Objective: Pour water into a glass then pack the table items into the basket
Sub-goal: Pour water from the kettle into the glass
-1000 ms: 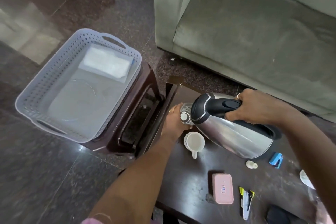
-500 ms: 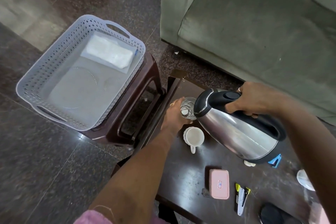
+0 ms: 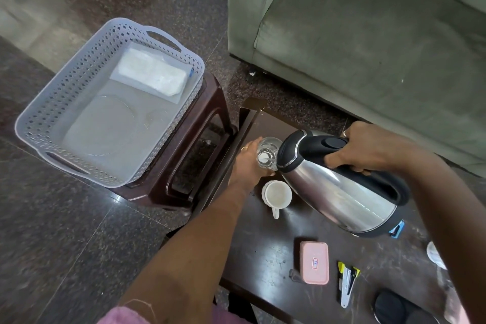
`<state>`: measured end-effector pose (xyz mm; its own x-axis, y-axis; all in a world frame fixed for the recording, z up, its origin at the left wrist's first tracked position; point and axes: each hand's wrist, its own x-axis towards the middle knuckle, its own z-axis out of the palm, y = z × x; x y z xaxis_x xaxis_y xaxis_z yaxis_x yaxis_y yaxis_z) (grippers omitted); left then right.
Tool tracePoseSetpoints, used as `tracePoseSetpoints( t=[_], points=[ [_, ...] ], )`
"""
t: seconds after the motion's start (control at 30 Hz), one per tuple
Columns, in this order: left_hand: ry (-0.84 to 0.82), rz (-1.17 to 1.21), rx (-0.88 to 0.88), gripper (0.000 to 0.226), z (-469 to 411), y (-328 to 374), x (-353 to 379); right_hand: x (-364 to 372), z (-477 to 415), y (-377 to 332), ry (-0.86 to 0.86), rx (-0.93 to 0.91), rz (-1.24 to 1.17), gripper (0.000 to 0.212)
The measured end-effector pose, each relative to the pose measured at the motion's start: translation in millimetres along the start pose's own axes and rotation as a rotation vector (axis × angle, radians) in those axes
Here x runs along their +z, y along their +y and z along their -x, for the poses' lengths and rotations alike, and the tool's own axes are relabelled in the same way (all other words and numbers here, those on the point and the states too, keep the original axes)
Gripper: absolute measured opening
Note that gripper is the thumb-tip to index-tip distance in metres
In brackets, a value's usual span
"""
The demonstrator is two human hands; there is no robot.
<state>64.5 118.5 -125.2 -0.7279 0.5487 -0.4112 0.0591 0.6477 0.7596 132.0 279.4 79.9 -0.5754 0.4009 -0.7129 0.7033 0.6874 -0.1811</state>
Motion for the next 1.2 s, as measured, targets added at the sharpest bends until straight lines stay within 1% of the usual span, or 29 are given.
tracePoseSetpoints(
  t=[0.5,1.2],
  points=[
    [0.002,0.002,-0.019,0.097,-0.9,-0.8,2.0,3.0,1.8,-1.9,-0.006,-0.006,-0.029,0.025],
    [-0.011,0.040,-0.040,0.093,3.8,3.1,-2.1,2.7,2.9,-5.1,-0.027,-0.014,0.005,0.025]
  ],
)
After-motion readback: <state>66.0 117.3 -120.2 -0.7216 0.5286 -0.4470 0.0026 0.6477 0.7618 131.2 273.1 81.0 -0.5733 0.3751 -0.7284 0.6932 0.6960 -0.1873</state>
